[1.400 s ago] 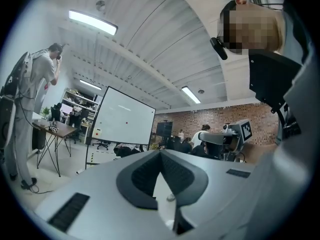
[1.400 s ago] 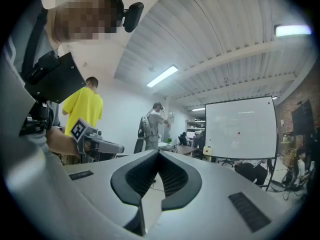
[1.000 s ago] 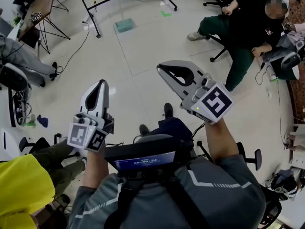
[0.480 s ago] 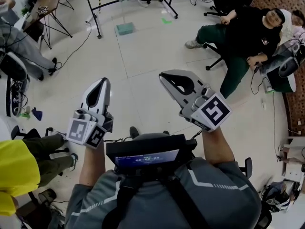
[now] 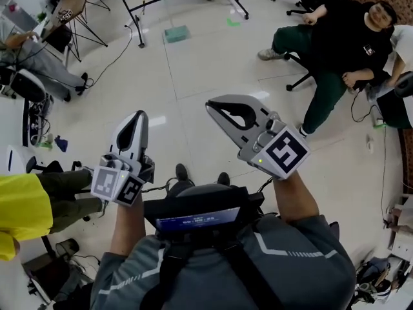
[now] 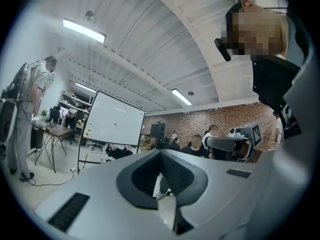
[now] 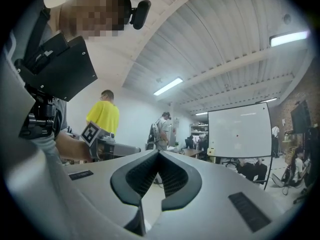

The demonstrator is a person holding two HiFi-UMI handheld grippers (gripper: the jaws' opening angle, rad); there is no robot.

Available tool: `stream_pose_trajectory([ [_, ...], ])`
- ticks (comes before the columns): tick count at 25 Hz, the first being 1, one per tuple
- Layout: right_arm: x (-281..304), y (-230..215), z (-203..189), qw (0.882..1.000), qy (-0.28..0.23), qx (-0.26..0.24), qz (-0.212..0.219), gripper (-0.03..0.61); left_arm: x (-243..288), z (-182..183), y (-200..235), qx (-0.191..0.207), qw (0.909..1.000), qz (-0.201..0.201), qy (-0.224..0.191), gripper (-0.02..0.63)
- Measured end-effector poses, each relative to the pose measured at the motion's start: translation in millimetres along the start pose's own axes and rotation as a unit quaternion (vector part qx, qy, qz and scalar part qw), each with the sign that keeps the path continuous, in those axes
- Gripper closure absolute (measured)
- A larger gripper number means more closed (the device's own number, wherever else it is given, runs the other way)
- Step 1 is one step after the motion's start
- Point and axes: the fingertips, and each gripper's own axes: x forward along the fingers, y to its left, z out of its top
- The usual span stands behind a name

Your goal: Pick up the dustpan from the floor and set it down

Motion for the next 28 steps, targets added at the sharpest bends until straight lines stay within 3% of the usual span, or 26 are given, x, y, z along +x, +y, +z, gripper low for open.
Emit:
stream_pose_trajectory([
  [8, 12, 15, -13, 1.000, -0.001, -0.009, -0.003, 0.563, -25, -2, 7, 0.014, 0.9999, 0.003, 0.003, 0.591],
  [19, 69, 78, 3, 0.998, -0.018, 0.011, -0.067, 0.565, -95, 15, 73, 0.011, 0.9992, -0.035, -0.015, 0.591],
  [28, 89, 84, -2, 0.996, -0.016, 0.021, -0.085, 0.566, -107, 10, 95, 0.006, 0.9991, -0.040, -0.015, 0.591],
])
